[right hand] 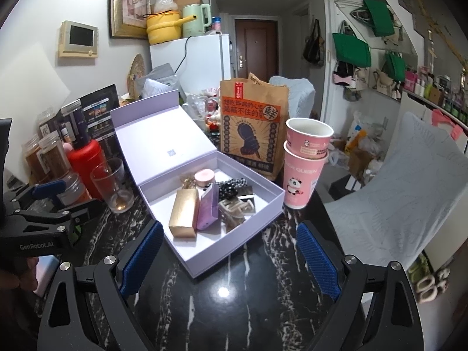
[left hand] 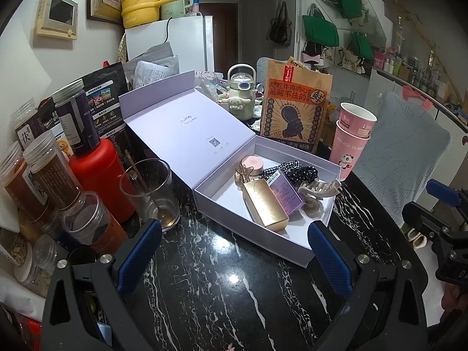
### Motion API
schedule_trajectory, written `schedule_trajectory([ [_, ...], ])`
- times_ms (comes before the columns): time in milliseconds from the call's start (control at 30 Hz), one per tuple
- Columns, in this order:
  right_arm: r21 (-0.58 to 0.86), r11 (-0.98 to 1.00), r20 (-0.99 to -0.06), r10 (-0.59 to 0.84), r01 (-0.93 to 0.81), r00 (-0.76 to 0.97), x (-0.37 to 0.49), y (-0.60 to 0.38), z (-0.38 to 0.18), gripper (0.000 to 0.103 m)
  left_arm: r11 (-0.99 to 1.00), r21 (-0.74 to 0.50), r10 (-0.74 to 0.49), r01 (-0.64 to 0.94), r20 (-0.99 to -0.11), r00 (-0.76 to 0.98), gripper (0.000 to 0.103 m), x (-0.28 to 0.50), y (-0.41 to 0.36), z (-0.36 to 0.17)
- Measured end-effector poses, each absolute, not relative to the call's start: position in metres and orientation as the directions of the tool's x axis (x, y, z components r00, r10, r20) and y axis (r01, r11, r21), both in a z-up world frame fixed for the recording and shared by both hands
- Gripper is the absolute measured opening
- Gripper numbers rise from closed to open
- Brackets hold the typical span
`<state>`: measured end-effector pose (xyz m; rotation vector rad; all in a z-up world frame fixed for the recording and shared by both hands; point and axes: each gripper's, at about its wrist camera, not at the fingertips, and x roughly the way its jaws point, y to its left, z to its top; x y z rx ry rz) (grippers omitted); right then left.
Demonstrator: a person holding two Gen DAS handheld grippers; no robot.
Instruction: Organize rigid objects
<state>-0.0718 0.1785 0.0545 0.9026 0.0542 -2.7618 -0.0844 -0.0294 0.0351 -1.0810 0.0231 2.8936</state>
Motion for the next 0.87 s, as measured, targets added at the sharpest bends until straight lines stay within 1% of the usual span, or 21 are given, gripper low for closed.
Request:
schedule_trajectory([
  [500,0.04,-0.969,-0.597,-0.219,0.244,-0.772,-0.067,0.176,0.05,0.094,-0.998,-0.003,0.05,-0.064,-0.668,-0.743,0.102,-0.081,-0.028,0.032],
  [733,0.041,-0.969,-0.603,-0.217,0.243,-0.768,-0.066,0.177,0.049,0.094,-0.998,0.019,0.035,-0.064,-0.672,-0.74,0.102,-0.08,-0.025,0.027],
  [867,0.041,-0.97,-0.612,-0.215,0.241,-0.761,-0.066,0.179,0.045,0.094,-0.997,-0.001,0.055,-0.075,-0.687,-0.725,0.102,-0.081,-0.025,0.023],
])
